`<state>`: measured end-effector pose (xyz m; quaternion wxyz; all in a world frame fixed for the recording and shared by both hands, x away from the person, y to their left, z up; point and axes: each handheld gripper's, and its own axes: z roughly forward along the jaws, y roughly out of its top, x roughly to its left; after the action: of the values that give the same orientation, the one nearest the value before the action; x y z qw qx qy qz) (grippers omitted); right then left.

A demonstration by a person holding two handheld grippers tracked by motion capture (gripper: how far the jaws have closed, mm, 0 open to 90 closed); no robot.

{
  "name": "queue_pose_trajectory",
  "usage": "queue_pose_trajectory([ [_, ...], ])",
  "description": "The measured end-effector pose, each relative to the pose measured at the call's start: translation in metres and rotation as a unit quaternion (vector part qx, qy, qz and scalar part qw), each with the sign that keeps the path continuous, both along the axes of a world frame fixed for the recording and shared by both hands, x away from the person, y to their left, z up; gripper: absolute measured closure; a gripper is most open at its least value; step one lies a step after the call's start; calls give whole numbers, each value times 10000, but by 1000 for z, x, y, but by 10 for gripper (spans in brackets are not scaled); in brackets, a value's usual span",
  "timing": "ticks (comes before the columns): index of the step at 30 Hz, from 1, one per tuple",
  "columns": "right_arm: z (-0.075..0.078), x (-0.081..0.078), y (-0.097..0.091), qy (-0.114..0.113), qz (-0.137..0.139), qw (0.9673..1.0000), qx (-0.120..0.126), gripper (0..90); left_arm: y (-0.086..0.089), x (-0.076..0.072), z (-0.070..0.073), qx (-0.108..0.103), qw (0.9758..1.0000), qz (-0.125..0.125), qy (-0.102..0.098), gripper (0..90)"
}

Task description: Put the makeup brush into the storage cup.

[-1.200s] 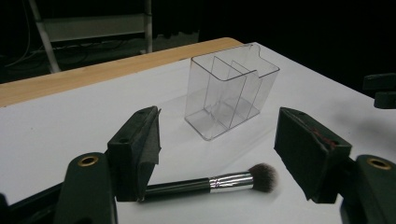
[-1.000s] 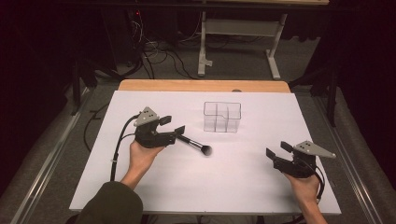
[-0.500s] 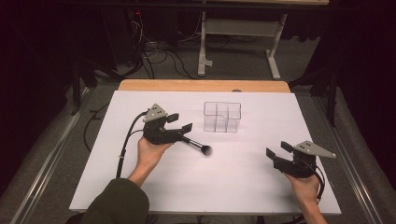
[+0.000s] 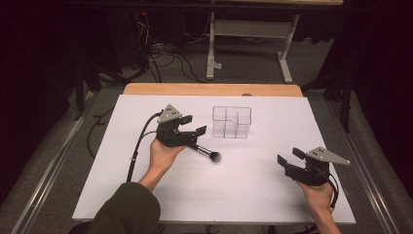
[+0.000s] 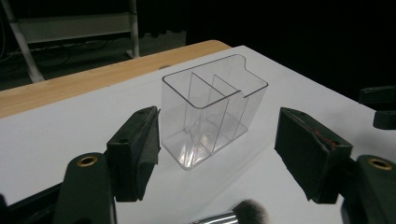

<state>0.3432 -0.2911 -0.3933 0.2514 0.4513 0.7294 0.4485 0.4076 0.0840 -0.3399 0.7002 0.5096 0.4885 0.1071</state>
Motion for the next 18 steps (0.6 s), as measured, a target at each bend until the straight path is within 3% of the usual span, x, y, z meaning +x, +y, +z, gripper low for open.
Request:
queue_pose_trajectory([
  [9,0,0,0,-19,30,10000,38,335,-13,7,1,77,10000,-9,28,308],
  [14,1,0,0,-21,43,10000,76,333,-17,9,2,222,9997,-38,46,310],
  [15,1,0,0,-21,43,10000,76,333,-18,9,2,170,9998,-20,55,310],
  [18,1,0,0,-13,34,10000,72,334,-18,11,1,281,9995,-40,113,309],
])
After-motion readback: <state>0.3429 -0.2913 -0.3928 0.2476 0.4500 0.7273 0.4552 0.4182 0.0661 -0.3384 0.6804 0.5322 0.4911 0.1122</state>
